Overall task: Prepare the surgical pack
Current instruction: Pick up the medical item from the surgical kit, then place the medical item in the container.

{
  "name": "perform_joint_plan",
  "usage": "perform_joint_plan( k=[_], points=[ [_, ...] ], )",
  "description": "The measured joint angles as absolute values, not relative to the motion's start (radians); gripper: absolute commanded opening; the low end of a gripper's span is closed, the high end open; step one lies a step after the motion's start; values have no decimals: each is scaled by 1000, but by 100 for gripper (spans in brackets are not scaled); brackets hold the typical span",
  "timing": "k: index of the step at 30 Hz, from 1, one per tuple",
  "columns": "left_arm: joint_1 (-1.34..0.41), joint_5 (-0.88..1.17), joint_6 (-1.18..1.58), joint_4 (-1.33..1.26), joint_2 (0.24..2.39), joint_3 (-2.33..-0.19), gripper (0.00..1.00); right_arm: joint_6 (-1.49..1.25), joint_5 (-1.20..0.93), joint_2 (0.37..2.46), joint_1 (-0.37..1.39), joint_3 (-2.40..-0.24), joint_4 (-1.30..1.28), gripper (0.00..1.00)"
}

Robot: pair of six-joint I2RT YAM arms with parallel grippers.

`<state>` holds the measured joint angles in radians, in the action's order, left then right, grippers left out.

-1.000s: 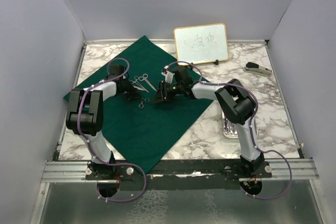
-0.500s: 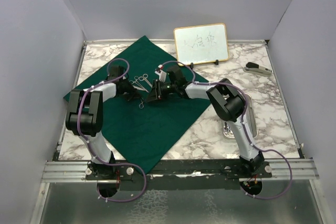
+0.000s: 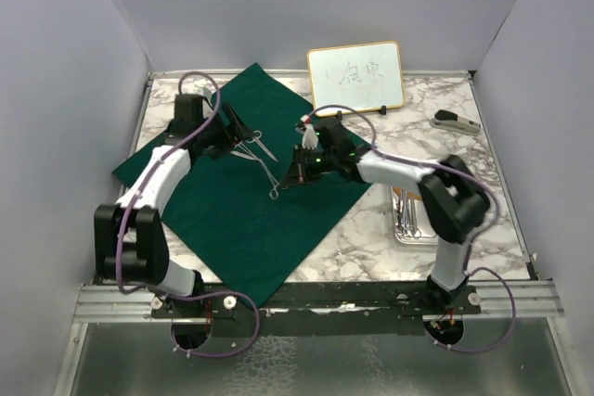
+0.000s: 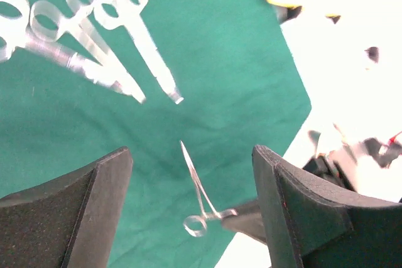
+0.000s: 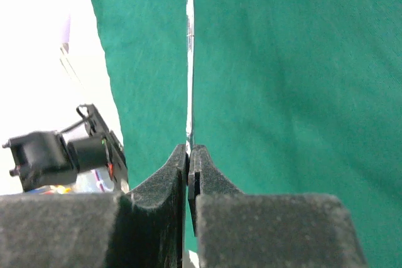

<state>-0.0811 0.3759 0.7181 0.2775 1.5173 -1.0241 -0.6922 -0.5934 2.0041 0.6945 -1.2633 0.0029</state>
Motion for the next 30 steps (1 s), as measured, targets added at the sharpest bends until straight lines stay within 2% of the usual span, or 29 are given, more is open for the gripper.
perform_joint_plan(
  k=[6, 12, 15, 20, 25, 30],
  points=[
    [-81, 400, 578, 288, 1333, -1185, 82, -597, -318, 1434, 666, -1076, -378, 1],
    [-83, 441, 553, 238, 1291, -1070, 82, -711, 31, 1106, 650, -1070, -890, 1],
    [-83, 453, 539, 255, 1297, -1007, 82, -804, 151, 1065, 640, -1053, -1112, 1],
    [-83, 482, 522, 248, 1294, -987, 82, -873, 257, 1109, 577, -988, -1290, 1],
    [-83, 505, 521, 241, 1267, -964, 82, -800, 285, 1119, 387, -993, -1286, 1],
    [-83, 519, 521, 227, 1248, -964, 81, -677, 189, 1189, 235, -983, -1162, 6]
  ],
)
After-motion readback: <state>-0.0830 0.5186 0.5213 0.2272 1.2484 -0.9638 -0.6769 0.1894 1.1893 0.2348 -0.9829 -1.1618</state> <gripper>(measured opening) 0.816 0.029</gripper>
